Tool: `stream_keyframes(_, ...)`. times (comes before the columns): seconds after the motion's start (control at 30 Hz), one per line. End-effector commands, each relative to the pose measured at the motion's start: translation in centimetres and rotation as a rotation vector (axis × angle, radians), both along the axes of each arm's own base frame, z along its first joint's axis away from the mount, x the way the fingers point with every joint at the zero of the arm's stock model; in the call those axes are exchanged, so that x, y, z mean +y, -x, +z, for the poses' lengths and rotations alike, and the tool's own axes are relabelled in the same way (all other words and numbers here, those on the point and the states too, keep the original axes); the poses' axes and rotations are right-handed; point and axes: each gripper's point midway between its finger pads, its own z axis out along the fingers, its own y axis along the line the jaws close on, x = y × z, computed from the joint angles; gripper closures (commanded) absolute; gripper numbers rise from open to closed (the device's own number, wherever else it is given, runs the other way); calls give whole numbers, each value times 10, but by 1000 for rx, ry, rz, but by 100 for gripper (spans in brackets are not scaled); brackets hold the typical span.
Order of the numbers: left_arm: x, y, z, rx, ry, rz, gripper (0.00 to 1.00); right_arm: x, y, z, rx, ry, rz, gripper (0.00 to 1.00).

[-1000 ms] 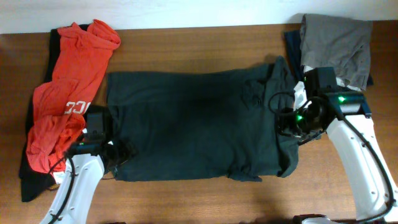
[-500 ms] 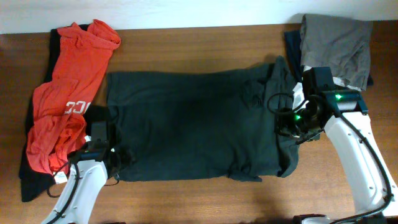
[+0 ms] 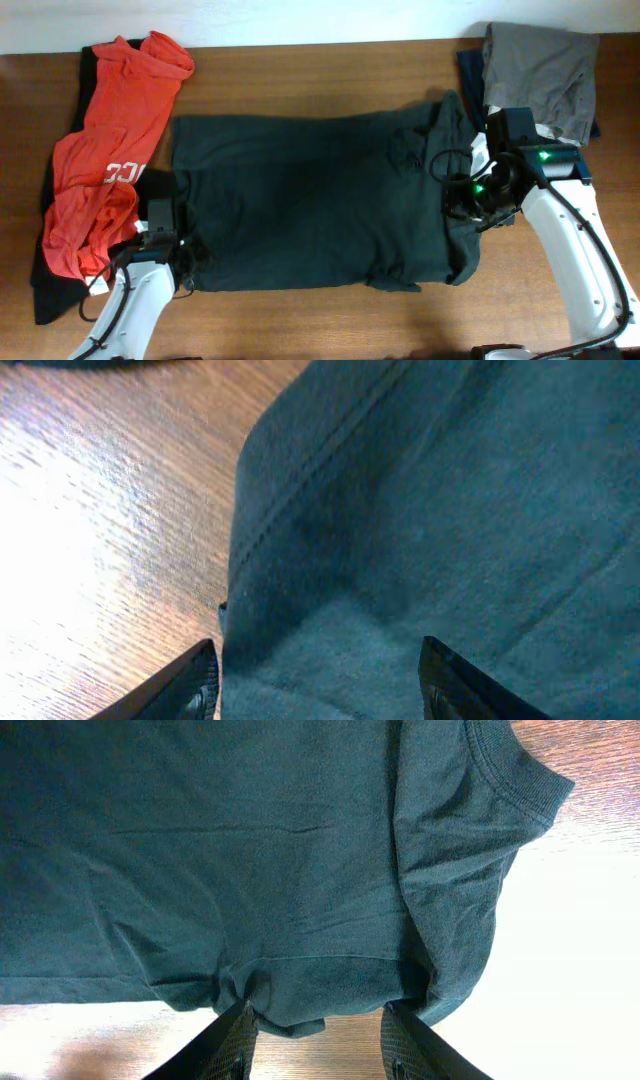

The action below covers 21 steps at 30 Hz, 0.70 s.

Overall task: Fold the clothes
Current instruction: 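Move both grippers to the shirt's bottom corners and grasp them, then fold the shirt's bottom half up toward the top edge with both grippers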

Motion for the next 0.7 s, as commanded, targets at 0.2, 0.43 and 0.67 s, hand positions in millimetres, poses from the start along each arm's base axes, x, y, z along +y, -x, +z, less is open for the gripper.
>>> stream_keyframes(0.2,1,-2,-2,-19,-5,17,54,1,5,-3,22,12,3,55)
stream_keyframes(0.43,3,-5,-7,-13,-12,19,74,1,5,-3,22,12,3,55)
stream_keyframes(0.67,0,-11,-10,-15,3,15,99,0,8,-4,38,10,-16,56)
